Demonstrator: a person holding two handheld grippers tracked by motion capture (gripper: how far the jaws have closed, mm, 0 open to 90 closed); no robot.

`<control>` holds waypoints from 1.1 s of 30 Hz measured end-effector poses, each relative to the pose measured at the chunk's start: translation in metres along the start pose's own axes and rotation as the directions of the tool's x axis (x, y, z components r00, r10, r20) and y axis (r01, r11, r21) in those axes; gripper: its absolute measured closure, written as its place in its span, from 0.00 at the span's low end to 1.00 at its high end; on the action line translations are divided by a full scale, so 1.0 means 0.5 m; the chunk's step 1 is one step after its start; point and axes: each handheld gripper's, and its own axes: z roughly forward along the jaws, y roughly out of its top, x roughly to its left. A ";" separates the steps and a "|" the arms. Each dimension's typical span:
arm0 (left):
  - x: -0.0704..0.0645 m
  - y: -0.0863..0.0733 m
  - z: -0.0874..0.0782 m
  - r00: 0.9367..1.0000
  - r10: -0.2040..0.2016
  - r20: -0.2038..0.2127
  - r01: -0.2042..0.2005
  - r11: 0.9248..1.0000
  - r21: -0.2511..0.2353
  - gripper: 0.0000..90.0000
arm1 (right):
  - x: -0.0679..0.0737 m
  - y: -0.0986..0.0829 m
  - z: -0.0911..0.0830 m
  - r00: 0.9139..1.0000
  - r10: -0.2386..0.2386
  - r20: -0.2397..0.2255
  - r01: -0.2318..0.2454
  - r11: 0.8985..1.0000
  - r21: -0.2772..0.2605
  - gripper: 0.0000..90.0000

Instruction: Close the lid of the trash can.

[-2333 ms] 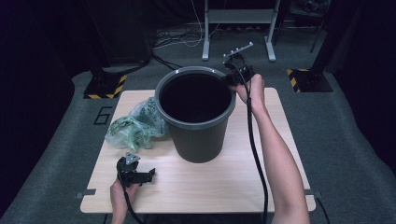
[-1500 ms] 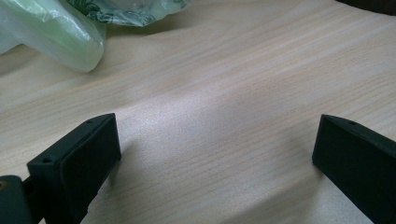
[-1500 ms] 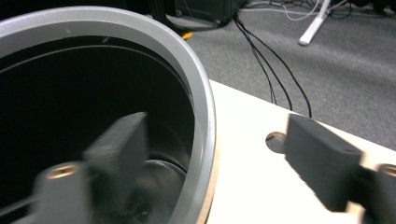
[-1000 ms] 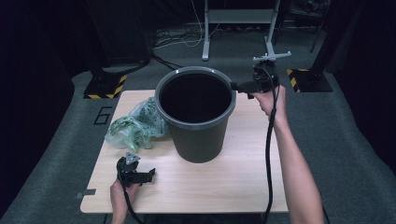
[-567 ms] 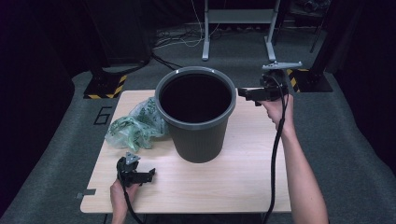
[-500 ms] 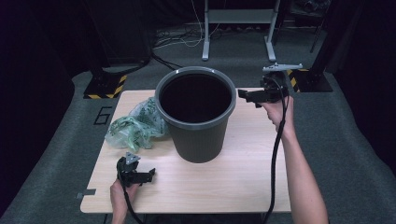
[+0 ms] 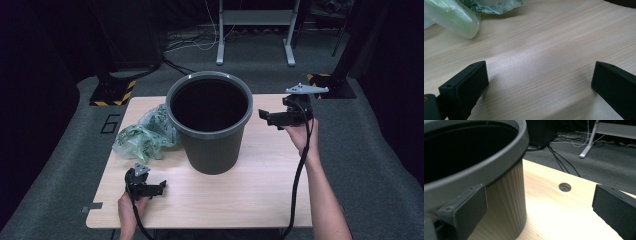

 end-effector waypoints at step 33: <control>0.000 0.000 0.000 1.000 -0.001 -0.001 0.001 1.000 -0.003 0.01 | -0.042 -0.453 0.021 0.977 0.078 0.197 -0.117 0.974 0.196 0.00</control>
